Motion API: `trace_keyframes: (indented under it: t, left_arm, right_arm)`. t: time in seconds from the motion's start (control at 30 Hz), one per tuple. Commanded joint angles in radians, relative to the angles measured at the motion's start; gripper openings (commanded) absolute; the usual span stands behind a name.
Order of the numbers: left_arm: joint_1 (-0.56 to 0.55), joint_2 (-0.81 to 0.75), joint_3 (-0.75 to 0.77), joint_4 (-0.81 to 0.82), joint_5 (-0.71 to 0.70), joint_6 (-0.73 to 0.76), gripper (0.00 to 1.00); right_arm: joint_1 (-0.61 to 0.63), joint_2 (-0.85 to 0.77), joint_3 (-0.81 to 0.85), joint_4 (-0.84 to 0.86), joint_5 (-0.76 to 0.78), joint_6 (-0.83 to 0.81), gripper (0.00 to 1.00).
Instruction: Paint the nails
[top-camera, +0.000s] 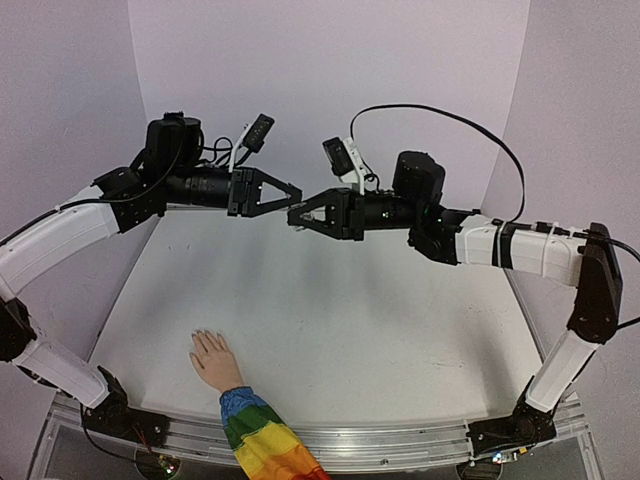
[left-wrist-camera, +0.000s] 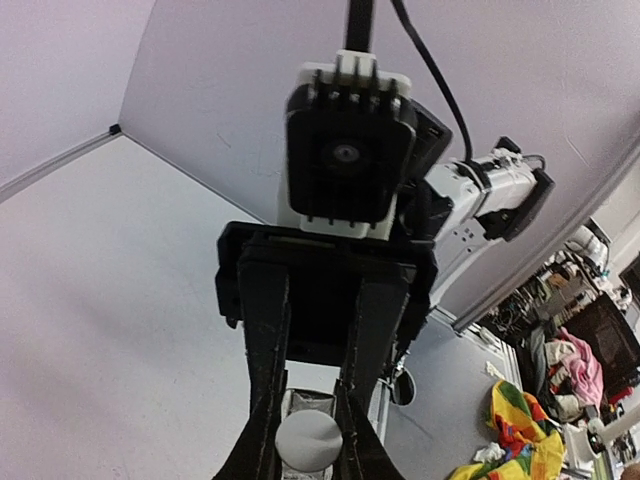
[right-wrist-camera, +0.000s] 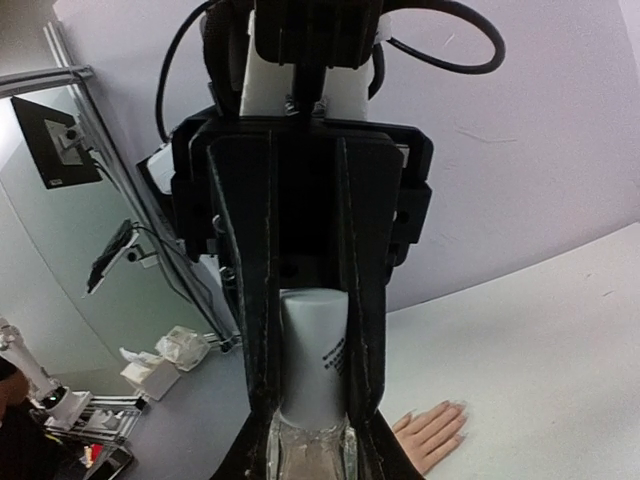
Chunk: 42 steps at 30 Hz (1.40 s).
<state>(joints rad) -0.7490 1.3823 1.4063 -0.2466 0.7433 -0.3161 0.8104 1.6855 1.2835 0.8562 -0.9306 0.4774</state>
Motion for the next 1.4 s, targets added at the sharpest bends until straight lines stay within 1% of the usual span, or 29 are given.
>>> trace_keyframes:
  t: [0.0, 0.03, 0.07, 0.1, 0.13, 0.17, 0.2, 0.23, 0.33, 0.43, 0.5, 0.6, 0.73, 0.83, 0.93, 0.97, 1.0, 1.13, 1.27, 1.37]
  left_arm:
    - [-0.02, 0.016, 0.04, -0.013, -0.122, 0.016, 0.0]
    - [-0.02, 0.013, 0.036, -0.03, -0.177, 0.016, 0.0]
    - [-0.02, 0.012, 0.033, -0.051, -0.246, 0.012, 0.0]
    - [-0.019, 0.012, 0.033, -0.069, -0.309, 0.008, 0.0]
    - [-0.019, 0.015, 0.035, -0.089, -0.36, 0.004, 0.0]
    - [-0.019, 0.021, 0.04, -0.106, -0.397, 0.001, 0.0]
    - [-0.019, 0.029, 0.052, -0.119, -0.415, -0.002, 0.0]
    - [-0.018, 0.038, 0.06, -0.128, -0.415, -0.005, 0.0]
    - [-0.018, 0.057, 0.07, -0.13, -0.384, -0.023, 0.0]
    - [-0.018, 0.059, 0.072, -0.132, -0.374, -0.026, 0.0]
    - [-0.018, 0.05, 0.07, -0.132, -0.372, -0.026, 0.03]
    - [-0.015, 0.034, 0.067, -0.131, -0.352, -0.024, 0.23]
    - [-0.002, 0.009, 0.053, -0.094, -0.289, -0.036, 0.46]
    - [0.007, -0.021, 0.024, -0.033, -0.209, -0.055, 0.59]
    - [0.01, -0.049, 0.006, 0.015, -0.136, -0.064, 0.67]
    - [0.01, -0.06, 0.0, 0.026, -0.113, -0.067, 0.68]
    - [0.009, -0.075, -0.004, 0.034, -0.094, -0.069, 0.69]
    - [0.008, -0.114, -0.034, 0.049, -0.047, -0.084, 0.68]
    - [0.008, -0.137, -0.046, 0.053, -0.011, -0.095, 0.61]
    - [0.008, -0.131, -0.045, 0.053, 0.001, -0.095, 0.52]
  right_arm:
    - [0.046, -0.056, 0.026, -0.171, 0.373, -0.269, 0.0]
    - [0.09, -0.068, 0.029, -0.247, 0.639, -0.354, 0.0]
    - [0.162, -0.073, 0.017, -0.266, 0.948, -0.463, 0.0]
    - [0.23, -0.065, -0.01, -0.206, 1.244, -0.569, 0.0]
    - [0.278, -0.047, -0.037, -0.099, 1.483, -0.661, 0.0]
    - [0.301, -0.019, -0.051, 0.002, 1.613, -0.743, 0.0]
    - [0.309, 0.007, -0.049, 0.069, 1.666, -0.796, 0.0]
    - [0.312, 0.025, -0.035, 0.094, 1.671, -0.821, 0.0]
    - [0.312, 0.058, 0.01, 0.096, 1.559, -0.824, 0.0]
    - [0.311, 0.064, 0.021, 0.094, 1.445, -0.807, 0.0]
    - [0.308, 0.05, 0.019, 0.064, 1.356, -0.793, 0.0]
    - [0.293, 0.016, 0.024, -0.035, 1.181, -0.727, 0.0]
    - [0.234, -0.039, 0.036, -0.167, 0.85, -0.593, 0.0]
    - [0.162, -0.074, 0.025, -0.19, 0.594, -0.449, 0.0]
    - [0.087, -0.094, 0.016, -0.17, 0.369, -0.309, 0.0]
    - [0.071, -0.091, 0.026, -0.166, 0.275, -0.272, 0.0]
    - [0.055, -0.087, 0.034, -0.163, 0.213, -0.237, 0.0]
    - [0.048, -0.073, 0.052, -0.092, 0.031, -0.132, 0.0]
    - [0.047, -0.06, 0.057, -0.005, -0.024, -0.061, 0.0]
    - [0.047, -0.047, 0.059, 0.043, -0.036, -0.033, 0.0]
